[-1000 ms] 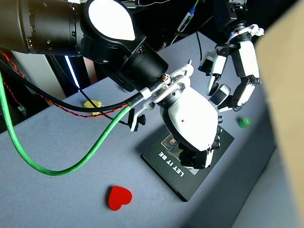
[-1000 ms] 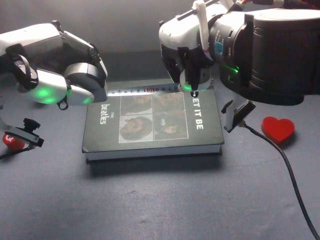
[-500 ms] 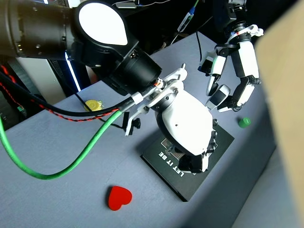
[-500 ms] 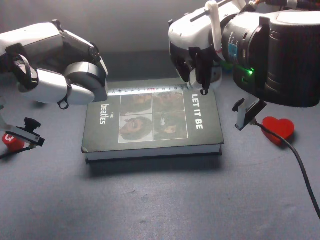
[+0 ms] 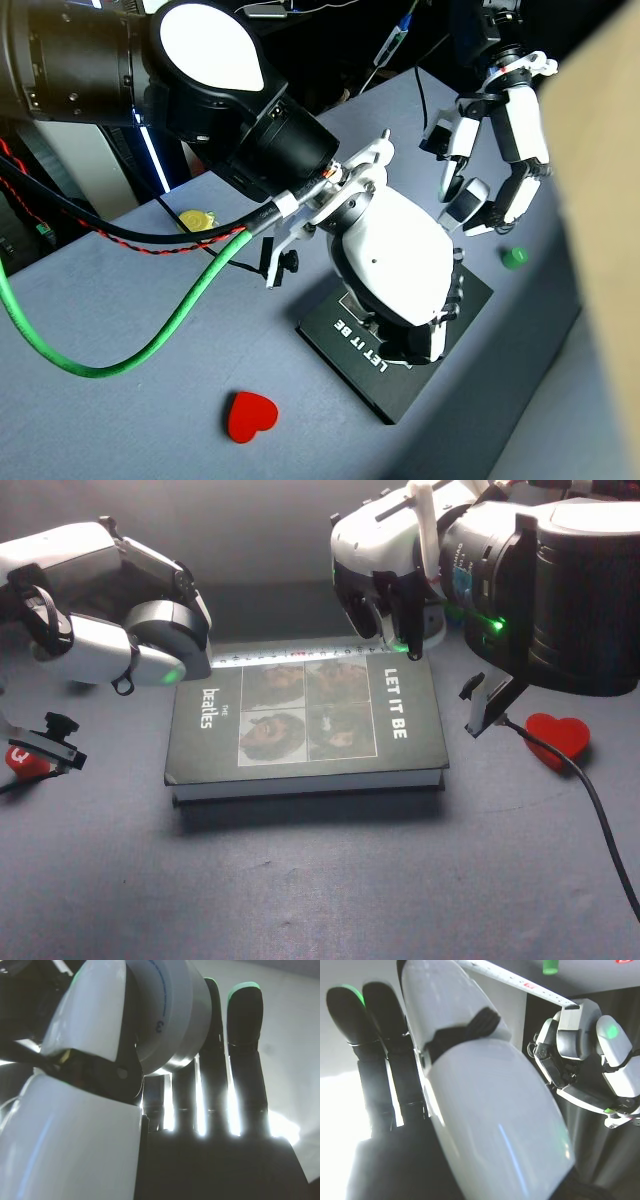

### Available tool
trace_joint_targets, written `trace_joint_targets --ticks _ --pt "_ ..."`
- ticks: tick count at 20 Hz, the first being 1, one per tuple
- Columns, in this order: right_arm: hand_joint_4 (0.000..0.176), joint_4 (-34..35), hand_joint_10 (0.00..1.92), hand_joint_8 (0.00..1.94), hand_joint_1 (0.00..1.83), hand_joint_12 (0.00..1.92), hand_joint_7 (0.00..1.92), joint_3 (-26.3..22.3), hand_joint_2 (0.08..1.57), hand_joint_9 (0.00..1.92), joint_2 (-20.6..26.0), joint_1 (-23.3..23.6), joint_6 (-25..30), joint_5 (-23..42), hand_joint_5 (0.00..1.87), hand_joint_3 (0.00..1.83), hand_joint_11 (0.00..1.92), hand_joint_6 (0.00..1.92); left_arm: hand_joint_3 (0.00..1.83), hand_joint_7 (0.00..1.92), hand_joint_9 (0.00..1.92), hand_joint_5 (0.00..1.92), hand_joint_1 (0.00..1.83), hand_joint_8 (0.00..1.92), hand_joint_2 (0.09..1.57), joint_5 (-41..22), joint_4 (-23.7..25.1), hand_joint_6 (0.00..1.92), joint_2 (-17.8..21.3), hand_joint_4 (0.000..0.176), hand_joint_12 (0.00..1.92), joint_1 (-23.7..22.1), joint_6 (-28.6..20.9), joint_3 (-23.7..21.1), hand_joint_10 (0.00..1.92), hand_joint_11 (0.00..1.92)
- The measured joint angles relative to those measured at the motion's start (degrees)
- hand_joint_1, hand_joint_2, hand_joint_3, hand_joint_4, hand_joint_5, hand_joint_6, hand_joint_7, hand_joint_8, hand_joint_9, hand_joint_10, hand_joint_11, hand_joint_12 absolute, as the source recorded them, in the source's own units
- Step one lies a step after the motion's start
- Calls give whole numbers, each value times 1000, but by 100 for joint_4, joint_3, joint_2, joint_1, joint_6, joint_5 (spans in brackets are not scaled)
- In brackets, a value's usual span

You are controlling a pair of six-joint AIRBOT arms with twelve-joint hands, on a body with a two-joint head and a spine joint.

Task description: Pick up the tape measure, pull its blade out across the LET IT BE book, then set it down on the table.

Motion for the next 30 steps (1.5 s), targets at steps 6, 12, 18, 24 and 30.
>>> trace_joint_targets --ticks 6,12,18,24,30 --pt "0 15 212 199 925 1094 803 -15 1168 781 0 4 2 -48 660 0 403 256 0 838 817 790 1357 1210 1181 -2 -2 1089 -22 0 1509 0 0 0 1463 683" --pt "0 37 43 3 841 1047 793 -28 1156 744 -44 7 2 -72 677 0 302 15 0 843 827 768 1357 1206 1182 0 -2 1100 -22 0 1482 0 -7 0 1455 692" --pt "0 50 43 3 844 1061 794 -24 1151 767 -197 2 2 -92 690 0 333 15 0 846 819 777 1357 1203 1181 -2 -2 1105 -22 0 1492 -11 -15 7 1457 691" --pt "0 133 41 6 855 1056 811 -22 1150 789 -201 -26 4 -105 698 0 326 11 0 847 820 784 1358 1204 1180 -7 -2 1091 -24 0 1496 -9 -22 24 1456 697" --pt "0 127 34 9 861 1058 824 33 1152 790 -205 -76 22 -87 704 0 329 10 0 893 870 795 1359 1152 1165 -46 -2 1041 -24 0 1483 26 -28 22 1430 667"
